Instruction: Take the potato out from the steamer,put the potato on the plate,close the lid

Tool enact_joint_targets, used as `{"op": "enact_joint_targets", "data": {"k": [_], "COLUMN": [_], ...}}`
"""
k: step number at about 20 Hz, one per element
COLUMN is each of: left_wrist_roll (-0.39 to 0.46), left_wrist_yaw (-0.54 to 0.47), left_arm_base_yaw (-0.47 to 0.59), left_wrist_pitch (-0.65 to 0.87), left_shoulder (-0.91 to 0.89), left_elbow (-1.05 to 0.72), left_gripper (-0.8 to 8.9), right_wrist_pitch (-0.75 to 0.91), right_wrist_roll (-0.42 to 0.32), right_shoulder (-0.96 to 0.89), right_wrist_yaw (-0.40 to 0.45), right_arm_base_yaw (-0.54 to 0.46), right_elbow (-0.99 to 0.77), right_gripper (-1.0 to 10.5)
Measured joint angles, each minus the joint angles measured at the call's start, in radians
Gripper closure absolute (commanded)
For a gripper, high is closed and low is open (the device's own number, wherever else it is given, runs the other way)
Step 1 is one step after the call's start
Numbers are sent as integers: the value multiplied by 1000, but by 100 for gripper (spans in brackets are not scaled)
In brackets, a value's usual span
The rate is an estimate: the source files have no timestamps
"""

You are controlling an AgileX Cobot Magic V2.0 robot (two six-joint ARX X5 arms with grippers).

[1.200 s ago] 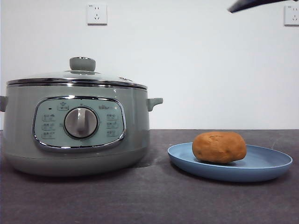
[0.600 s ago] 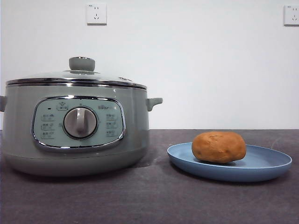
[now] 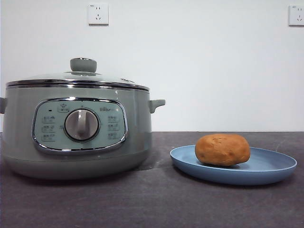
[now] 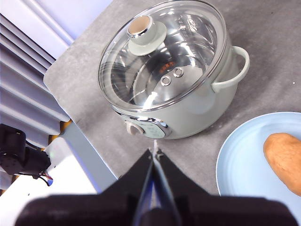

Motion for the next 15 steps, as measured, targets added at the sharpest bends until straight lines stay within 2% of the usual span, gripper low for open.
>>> {"op": "enact_joint_targets", "data": {"k": [1,4,6,7,9,11,15], "left_wrist_roll": [0,11,2,2,-1,-39,-234], "left_wrist_yaw": [-2,-100,-114,-114,-108,-96,-96], "left_arm_base_yaw": [0,14,37,44,64,101,194], "left_wrist_pitch": [0,0,8,64,277,520,1098], "left_shoulder": [0,-39,-146,-216,-381,-575,-909], "left_elbow": [0,-14,-67,-123,-318,-610,-1318], "left_gripper": [816,816,816,816,816,816,816], "right_wrist_pitch": [0,0,-2,-3,-3,-3,-3], "right_wrist_roll": [0,0,0,0,0,0,0], "right_shoulder": [0,0,0,0,0,0,0], "right_wrist_yaw": [0,0,0,0,0,0,0], "right_arm_base_yaw": [0,0,0,0,0,0,0], "right_elbow": [0,0,0,0,0,0,0], "right_gripper": [948,948,948,948,948,948,948]}}
